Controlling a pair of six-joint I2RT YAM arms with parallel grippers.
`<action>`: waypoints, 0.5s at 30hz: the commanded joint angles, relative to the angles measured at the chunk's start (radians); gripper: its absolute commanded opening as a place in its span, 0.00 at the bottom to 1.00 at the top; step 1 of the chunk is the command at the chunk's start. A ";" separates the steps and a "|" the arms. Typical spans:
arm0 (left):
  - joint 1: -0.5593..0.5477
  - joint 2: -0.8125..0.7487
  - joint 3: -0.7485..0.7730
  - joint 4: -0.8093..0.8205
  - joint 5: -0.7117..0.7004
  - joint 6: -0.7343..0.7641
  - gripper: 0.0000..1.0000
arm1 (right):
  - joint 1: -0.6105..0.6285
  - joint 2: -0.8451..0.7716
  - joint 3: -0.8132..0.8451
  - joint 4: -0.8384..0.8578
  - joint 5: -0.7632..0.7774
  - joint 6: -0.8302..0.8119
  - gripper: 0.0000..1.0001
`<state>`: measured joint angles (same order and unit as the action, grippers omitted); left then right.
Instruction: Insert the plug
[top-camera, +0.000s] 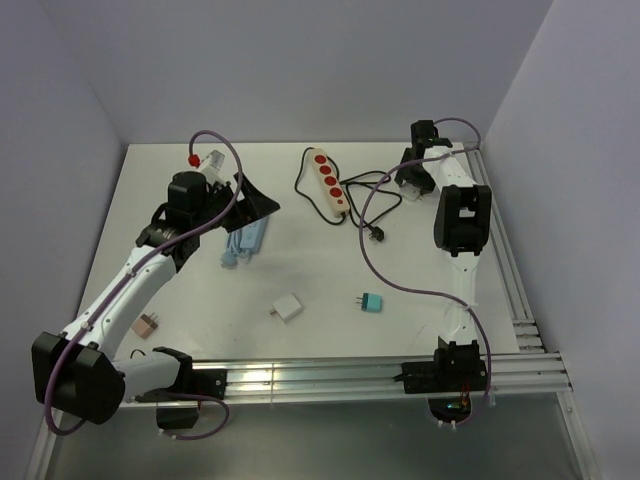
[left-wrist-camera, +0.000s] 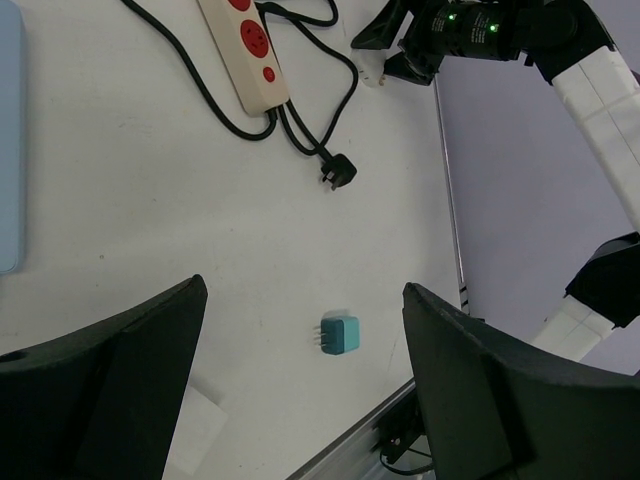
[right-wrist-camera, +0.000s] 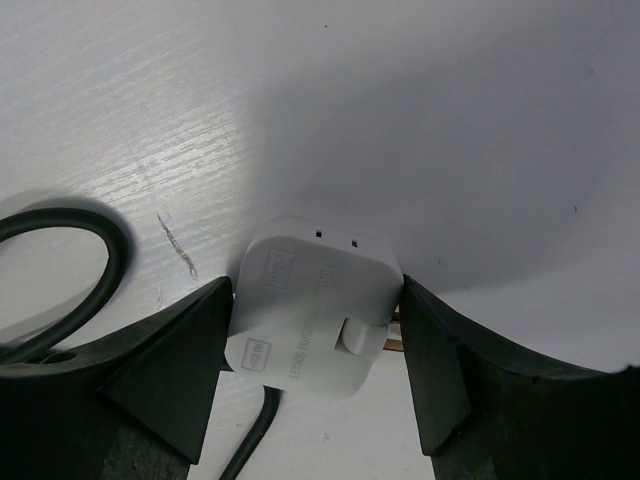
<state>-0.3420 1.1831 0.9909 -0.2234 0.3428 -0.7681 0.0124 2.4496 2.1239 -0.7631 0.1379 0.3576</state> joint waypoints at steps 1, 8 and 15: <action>-0.003 0.007 0.002 0.047 0.015 0.012 0.85 | -0.005 -0.017 -0.042 -0.027 -0.004 -0.014 0.72; -0.003 0.015 0.011 0.041 0.024 0.007 0.84 | -0.005 -0.015 -0.021 -0.019 -0.041 -0.002 0.62; -0.003 0.019 0.049 0.032 0.051 -0.020 0.82 | -0.005 -0.150 -0.039 0.047 -0.060 0.081 0.29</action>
<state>-0.3420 1.1976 0.9916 -0.2226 0.3634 -0.7757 0.0097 2.4256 2.0987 -0.7471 0.1040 0.3866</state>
